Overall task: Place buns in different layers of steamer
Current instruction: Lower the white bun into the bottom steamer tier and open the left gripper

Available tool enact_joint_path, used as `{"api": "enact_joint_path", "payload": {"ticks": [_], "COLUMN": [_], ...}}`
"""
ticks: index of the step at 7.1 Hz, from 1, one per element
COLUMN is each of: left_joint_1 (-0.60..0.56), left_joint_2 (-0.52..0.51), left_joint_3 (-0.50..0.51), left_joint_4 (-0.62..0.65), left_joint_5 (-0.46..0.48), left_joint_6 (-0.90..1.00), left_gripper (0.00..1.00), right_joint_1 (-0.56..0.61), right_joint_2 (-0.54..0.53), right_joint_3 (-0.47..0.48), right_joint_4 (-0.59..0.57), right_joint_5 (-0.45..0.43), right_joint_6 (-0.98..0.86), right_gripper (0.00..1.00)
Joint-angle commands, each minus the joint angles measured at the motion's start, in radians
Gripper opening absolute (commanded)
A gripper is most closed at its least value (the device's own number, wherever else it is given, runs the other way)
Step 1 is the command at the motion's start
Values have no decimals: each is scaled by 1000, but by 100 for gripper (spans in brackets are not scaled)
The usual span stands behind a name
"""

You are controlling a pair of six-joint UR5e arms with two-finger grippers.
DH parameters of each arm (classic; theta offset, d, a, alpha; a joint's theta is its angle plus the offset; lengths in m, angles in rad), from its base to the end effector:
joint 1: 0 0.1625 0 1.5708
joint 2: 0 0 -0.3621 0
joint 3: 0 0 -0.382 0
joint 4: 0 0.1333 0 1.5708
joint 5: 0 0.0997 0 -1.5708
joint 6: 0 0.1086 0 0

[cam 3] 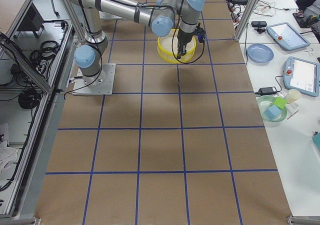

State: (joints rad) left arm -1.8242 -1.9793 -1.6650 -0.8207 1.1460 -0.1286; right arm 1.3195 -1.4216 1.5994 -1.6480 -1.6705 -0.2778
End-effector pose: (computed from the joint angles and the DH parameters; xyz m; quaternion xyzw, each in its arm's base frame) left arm -0.3227 -0.5357 0.2392 -0.0865 -0.9666 0.0787 0.2283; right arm -0.0102 -0.5323 0.3355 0.0157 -0.9974 -0.0615 0.0349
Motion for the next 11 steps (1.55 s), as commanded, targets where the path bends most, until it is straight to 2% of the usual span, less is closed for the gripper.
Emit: {"api": "enact_joint_path", "payload": {"ticks": [1, 2, 4, 5, 6, 7, 8, 9, 11], "left_joint_1": [-35, -43, -49, -46, -46, -41, -24, 21, 52], "left_joint_2": [-52, -49, -15, -4, 0, 14, 48, 86, 154], "left_joint_3": [-2, -2, -2, -1, -1, 1, 5, 5, 8], "left_joint_4": [58, 60, 60, 55, 40, -54, -134, -203, -358], "left_joint_5": [0, 6, 24, 40, 117, 299, 370, 397, 530], "left_joint_6": [-41, -104, -118, -117, -114, -103, -103, -103, -100], "left_gripper": [35, 80, 100, 100, 100, 100, 100, 100, 100], "right_joint_1": [0, 0, 0, 0, 1, 4, 17, 49, 188], "right_joint_2": [-2, -2, -2, -2, -2, -5, 6, 30, 64], "right_joint_3": [1, 2, 1, 2, 2, 2, -3, -13, -24], "right_joint_4": [-1, 1, 1, 1, 1, -1, -18, -32, -106], "right_joint_5": [-2, 0, 0, 1, 3, 12, 17, 15, 15], "right_joint_6": [-17, -20, -20, -20, -18, -8, 56, 180, 353], "right_gripper": [0, 0, 0, 0, 0, 0, 0, 0, 0]}}
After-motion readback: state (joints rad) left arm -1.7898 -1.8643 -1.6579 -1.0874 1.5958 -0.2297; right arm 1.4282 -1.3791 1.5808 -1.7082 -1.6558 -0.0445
